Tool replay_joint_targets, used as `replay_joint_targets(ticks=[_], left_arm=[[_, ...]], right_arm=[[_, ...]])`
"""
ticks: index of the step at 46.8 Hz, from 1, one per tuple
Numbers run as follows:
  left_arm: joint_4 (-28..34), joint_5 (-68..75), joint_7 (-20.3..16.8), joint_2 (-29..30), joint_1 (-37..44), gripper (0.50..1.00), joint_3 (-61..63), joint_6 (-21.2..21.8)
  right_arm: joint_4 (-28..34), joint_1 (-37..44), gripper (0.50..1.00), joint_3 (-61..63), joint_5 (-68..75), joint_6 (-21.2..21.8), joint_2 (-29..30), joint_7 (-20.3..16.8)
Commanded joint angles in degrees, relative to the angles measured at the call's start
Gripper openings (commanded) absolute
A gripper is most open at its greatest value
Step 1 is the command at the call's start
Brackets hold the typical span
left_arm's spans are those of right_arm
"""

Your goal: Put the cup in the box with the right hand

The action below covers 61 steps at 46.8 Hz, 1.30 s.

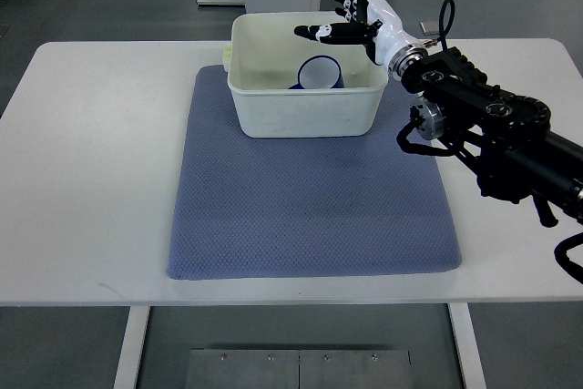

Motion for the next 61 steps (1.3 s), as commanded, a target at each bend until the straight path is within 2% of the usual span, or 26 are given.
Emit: replay_joint_targets(ticks=[1, 17, 29, 40, 48, 61], left_arm=[[0.0, 0.04, 0.01, 0.0, -0.05, 1.0, 0.0, 0.0], [0.0, -0.05, 0.01, 0.0, -0.05, 1.0, 0.0, 0.0], [0.0, -0.05, 0.01, 0.0, -0.05, 1.0, 0.0, 0.0], [0.0, 0.04, 0.01, 0.0, -0.05, 1.0, 0.0, 0.0], [0.0, 0.04, 0.01, 0.0, -0.05, 1.0, 0.0, 0.0], [0.0, 0.04, 0.01, 0.0, -0.05, 1.0, 0.0, 0.0]], right_arm=[[1.18, 0.69, 0.998, 0.06, 0.0, -0.02, -2.58, -0.46], [1.89, -0.27, 0.998, 3.49, 0.09, 1.04, -11.37, -0.63], [1.89, -5.72, 0.998, 7.62, 0.09, 3.32, -16.29, -0.98], [2.06, -12.31, 0.998, 12.8, 0.0, 4.47, -17.96, -0.98], [4.96, -16.88, 1.0, 16.49, 0.0, 4.38, -18.67, -0.63], [5.4, -21.19, 1.0, 18.43, 0.0, 4.38, -18.76, -0.54]])
